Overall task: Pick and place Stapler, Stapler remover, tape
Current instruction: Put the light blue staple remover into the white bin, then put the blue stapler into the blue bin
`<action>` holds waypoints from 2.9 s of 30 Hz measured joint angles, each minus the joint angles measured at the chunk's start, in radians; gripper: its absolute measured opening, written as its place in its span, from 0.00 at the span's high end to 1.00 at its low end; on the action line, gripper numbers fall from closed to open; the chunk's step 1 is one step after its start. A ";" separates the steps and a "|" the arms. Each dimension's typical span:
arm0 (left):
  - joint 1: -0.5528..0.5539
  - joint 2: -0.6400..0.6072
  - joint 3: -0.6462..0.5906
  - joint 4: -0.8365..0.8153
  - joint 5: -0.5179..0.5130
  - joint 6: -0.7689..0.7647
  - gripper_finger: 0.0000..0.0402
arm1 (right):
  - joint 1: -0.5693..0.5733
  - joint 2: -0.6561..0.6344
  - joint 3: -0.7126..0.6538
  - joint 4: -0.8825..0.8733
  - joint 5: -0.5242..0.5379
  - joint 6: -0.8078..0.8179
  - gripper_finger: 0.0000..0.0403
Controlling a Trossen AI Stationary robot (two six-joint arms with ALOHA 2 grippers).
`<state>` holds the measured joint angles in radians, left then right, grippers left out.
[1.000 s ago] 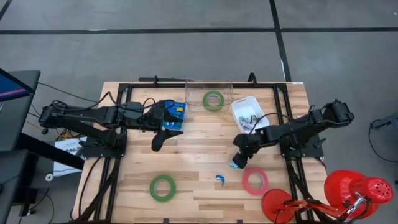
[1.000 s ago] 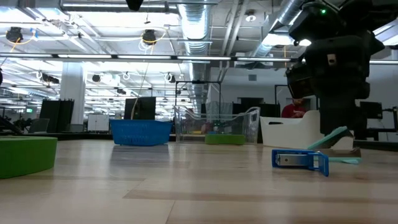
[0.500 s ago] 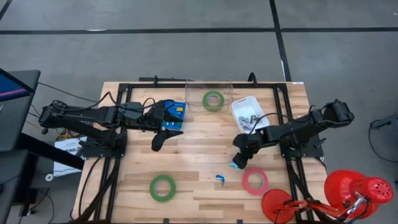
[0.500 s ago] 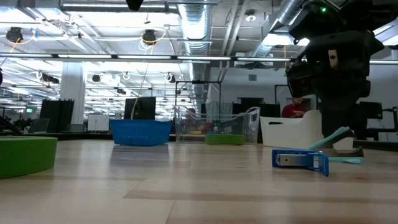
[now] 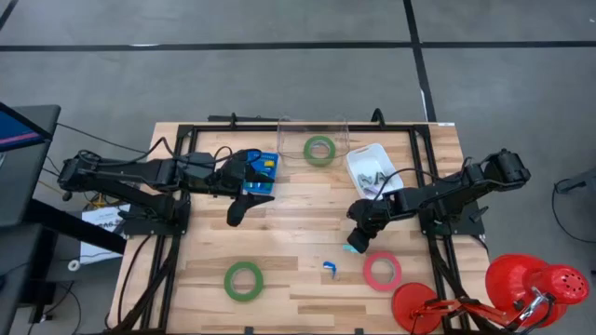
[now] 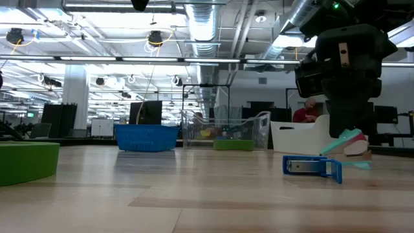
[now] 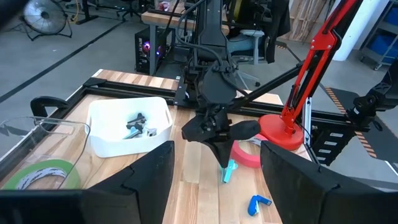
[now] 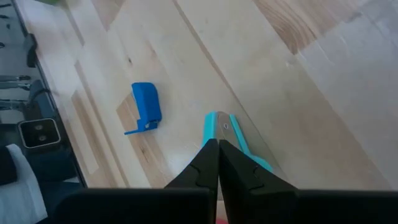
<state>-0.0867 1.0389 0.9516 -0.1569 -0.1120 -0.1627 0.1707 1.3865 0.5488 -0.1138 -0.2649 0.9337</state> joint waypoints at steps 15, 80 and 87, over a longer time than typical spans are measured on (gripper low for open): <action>0.000 0.000 0.000 0.000 0.000 0.000 0.44 | -0.004 -0.041 0.024 0.040 0.001 -0.024 1.00; 0.000 0.000 0.001 0.000 0.000 0.000 0.44 | -0.771 -0.536 0.026 -0.334 0.207 -0.358 0.62; 0.004 0.000 0.001 0.000 0.000 0.000 0.44 | -0.660 -0.603 0.026 -0.239 0.105 -0.365 0.54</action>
<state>-0.0826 1.0389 0.9524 -0.1564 -0.1120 -0.1623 -0.4897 0.7837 0.5747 -0.3527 -0.1600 0.5685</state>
